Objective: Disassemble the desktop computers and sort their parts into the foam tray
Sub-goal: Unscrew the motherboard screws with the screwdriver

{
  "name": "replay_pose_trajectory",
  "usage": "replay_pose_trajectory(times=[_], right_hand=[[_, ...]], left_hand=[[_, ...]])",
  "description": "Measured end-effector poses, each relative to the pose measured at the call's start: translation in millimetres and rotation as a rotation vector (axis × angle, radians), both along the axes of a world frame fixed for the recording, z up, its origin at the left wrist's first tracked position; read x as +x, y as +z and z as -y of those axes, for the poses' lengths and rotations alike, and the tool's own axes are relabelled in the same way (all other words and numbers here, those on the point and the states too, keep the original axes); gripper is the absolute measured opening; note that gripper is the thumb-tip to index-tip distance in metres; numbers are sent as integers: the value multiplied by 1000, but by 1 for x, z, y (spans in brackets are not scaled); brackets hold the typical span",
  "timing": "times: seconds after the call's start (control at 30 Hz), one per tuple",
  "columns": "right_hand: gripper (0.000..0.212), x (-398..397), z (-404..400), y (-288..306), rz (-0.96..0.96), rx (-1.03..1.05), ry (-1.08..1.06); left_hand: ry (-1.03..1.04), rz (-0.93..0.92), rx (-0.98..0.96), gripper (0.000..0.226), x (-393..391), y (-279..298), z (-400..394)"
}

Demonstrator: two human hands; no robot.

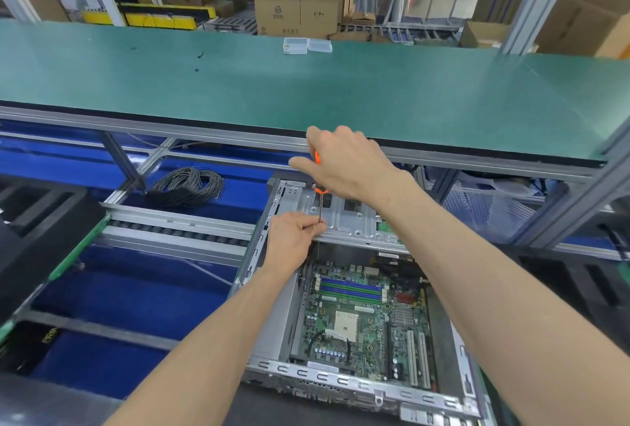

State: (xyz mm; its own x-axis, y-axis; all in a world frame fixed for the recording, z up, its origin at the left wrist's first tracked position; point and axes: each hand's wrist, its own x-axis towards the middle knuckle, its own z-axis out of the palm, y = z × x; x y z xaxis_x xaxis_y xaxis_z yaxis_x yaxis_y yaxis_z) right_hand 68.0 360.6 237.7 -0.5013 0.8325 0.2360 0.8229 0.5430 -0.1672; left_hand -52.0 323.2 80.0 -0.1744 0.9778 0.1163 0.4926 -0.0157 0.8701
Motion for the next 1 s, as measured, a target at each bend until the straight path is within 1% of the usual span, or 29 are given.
replay_pose_trajectory(times=[0.03,0.07,0.17,0.27,0.33,0.37,0.4,0.43,0.47,0.53,0.63,0.77,0.8,0.83,0.87,0.93,0.97,1.0], right_hand=[[31,-1,0,0,26,18,-22],[26,-2,0,2,30,10,-17],[3,-5,-2,7,47,-72,81],[16,-2,0,21,70,-188,126],[13,0,0,24,51,-238,138],[7,0,-2,23,37,-228,119],[13,-1,-3,21,35,-196,78],[25,-3,-3,18,63,-148,31],[30,-5,-5,15,100,-95,-7],[20,-10,-6,13,130,-47,2],[7,-12,-5,14,131,-94,90],[20,0,-2,22,115,-208,161],[19,4,-2,22,90,-226,178],[14,5,-1,21,65,-228,164],[4,6,-1,19,47,-196,148],[31,2,1,14,85,-92,43],[37,-1,0,12,125,-41,-2],[34,-4,0,12,147,-8,-11]], left_hand=[[-3,-3,1,11,0,0,0],[-7,-5,0,11,0,0,1],[-12,-3,4,12,0,0,1],[-12,-9,-2,12,0,0,1],[-10,1,-13,13,0,-1,0],[-8,11,-18,14,0,0,0],[-6,19,-22,14,1,0,0],[-5,20,-20,14,1,0,0],[-6,15,-17,14,1,0,0],[-9,10,-14,13,1,0,1],[-9,14,-10,13,0,0,1],[-12,10,-5,11,0,0,2],[-14,5,-5,11,0,0,2],[-17,-3,-3,11,0,0,1],[-21,-14,2,11,1,0,1],[-27,-40,14,11,2,0,0],[-26,-47,18,10,1,0,1],[-25,-49,20,10,1,0,1]])
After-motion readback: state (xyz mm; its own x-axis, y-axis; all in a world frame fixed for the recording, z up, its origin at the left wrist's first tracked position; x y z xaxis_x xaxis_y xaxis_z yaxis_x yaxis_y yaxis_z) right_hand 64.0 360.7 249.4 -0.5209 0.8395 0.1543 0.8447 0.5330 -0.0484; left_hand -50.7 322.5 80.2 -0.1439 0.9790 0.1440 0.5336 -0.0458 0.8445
